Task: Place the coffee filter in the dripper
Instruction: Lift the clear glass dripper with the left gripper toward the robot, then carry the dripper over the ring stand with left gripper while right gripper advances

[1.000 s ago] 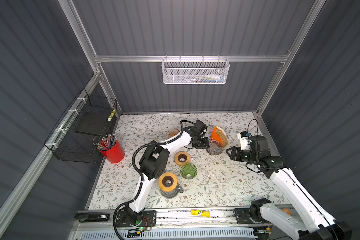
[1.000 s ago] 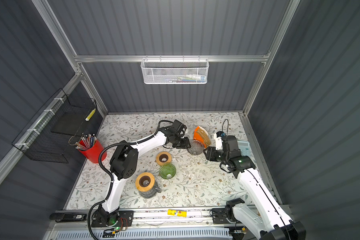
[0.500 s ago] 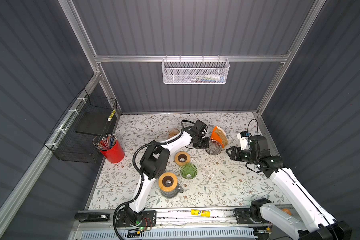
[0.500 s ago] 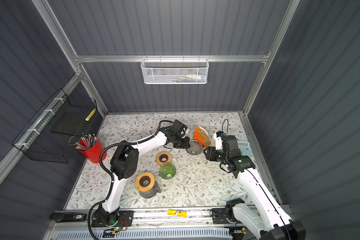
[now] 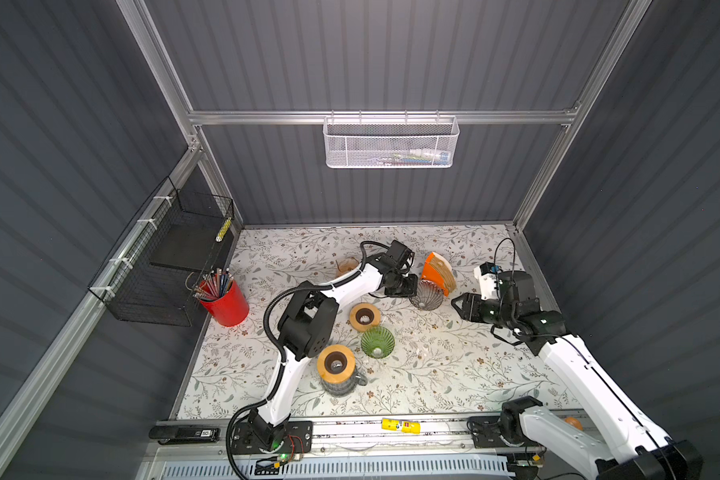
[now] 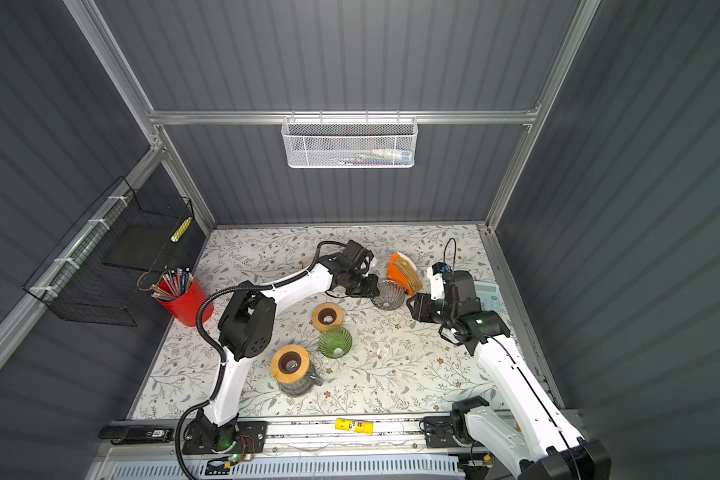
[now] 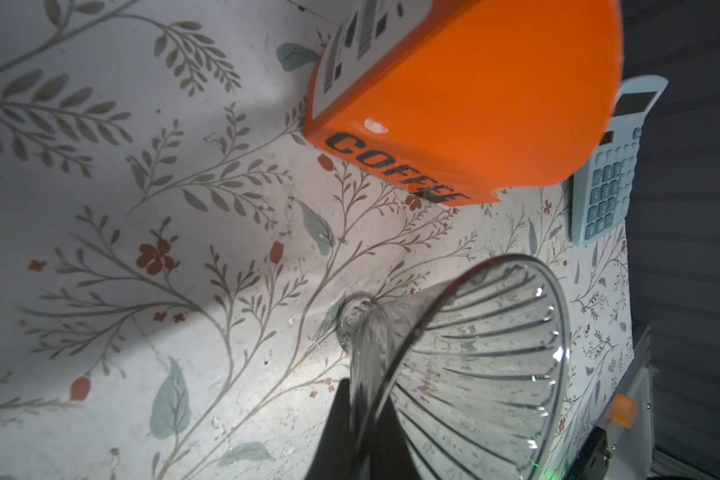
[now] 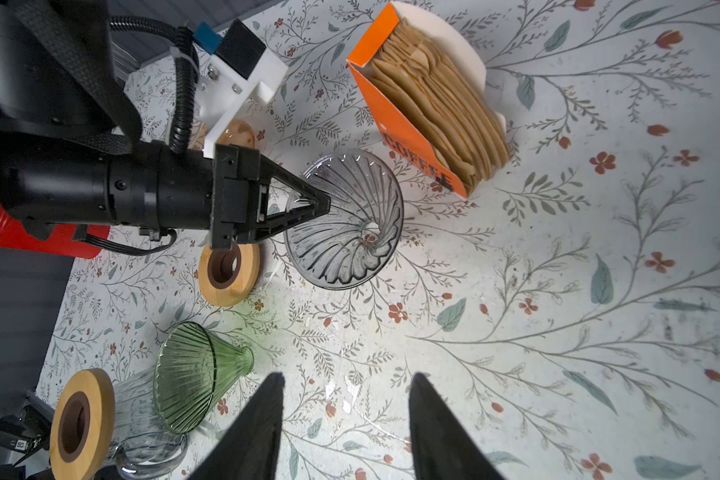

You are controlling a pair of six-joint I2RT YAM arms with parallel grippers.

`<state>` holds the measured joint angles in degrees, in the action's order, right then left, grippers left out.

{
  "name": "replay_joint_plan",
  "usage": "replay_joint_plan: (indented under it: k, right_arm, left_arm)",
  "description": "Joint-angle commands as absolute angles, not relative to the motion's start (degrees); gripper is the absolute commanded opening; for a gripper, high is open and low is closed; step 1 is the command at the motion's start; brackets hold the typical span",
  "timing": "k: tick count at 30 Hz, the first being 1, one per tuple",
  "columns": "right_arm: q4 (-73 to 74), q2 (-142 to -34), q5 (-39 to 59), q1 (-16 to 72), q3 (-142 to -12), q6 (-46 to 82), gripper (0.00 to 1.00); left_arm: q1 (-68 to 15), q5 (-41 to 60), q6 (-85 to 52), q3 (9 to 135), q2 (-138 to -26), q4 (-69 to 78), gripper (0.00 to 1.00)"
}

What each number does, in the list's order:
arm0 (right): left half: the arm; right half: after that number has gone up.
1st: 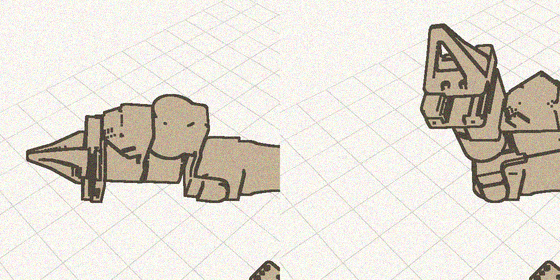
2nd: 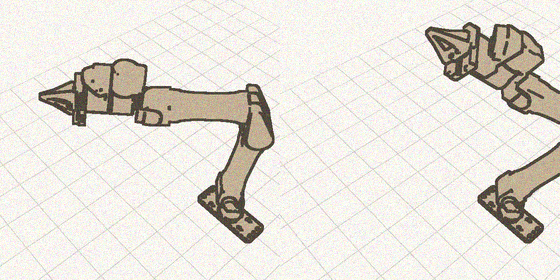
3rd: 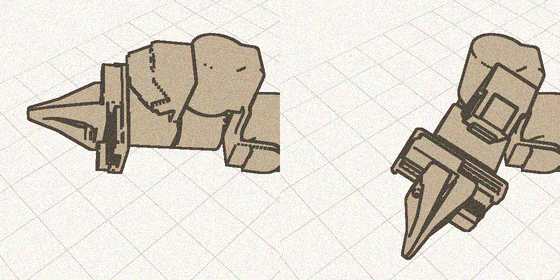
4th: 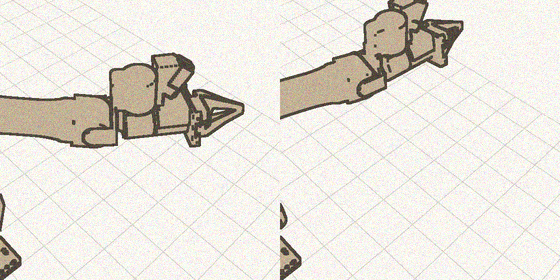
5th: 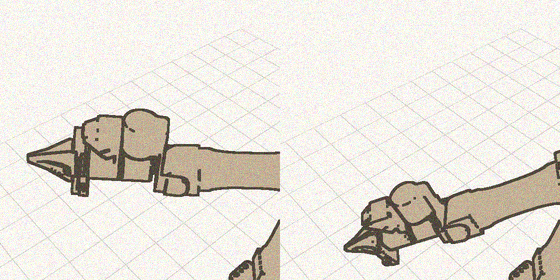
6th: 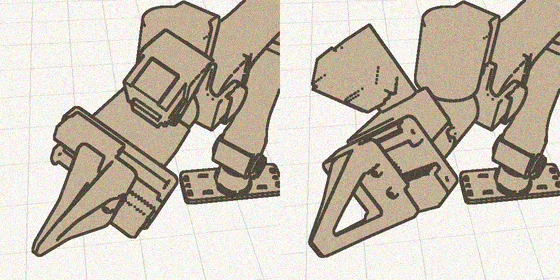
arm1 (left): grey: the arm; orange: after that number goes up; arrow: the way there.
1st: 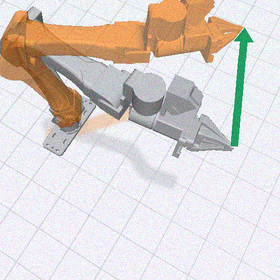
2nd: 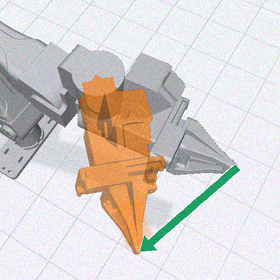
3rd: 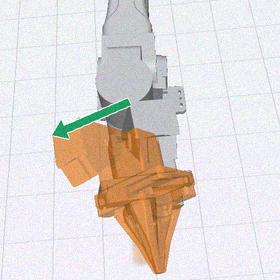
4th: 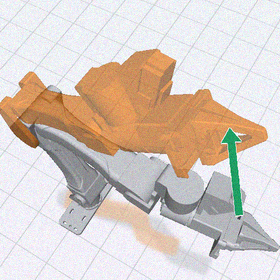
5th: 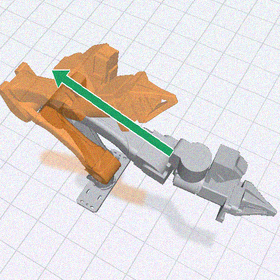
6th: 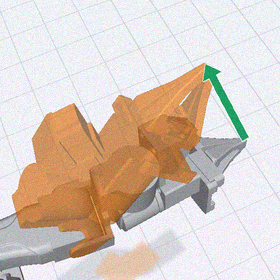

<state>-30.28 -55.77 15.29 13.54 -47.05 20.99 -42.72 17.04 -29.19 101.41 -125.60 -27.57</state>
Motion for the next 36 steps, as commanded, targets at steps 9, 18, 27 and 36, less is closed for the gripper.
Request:
replay_joint_plan:
  k: [9, 18, 27, 36]
  right_arm:
    - [-30.95, -58.57, 17.80, 13.45, -52.11, 19.89, 0.48]
    - [-34.96, -60.49, 17.37, 14.14, -56.22, 18.53, 0.48]
    - [-29.55, -59.53, 11.97, 18.80, -54.85, 19.61, 0.48]
    - [-34.77, -62.44, 10.69, 22.48, -62.92, 19.67, 0.48]
  left_arm:
    - [-42.89, 11.56, -31.15, 97.53, -114.76, -26.88, 0.00]
    - [-42.45, 9.85, -32.93, 95.75, -110.68, -27.02, 0.00]
    - [-41.26, 5.67, -32.29, 83.14, -95.87, -25.64, 0.00]
    - [-38.02, 5.32, -31.16, 79.02, -85.79, -31.09, 0.00]
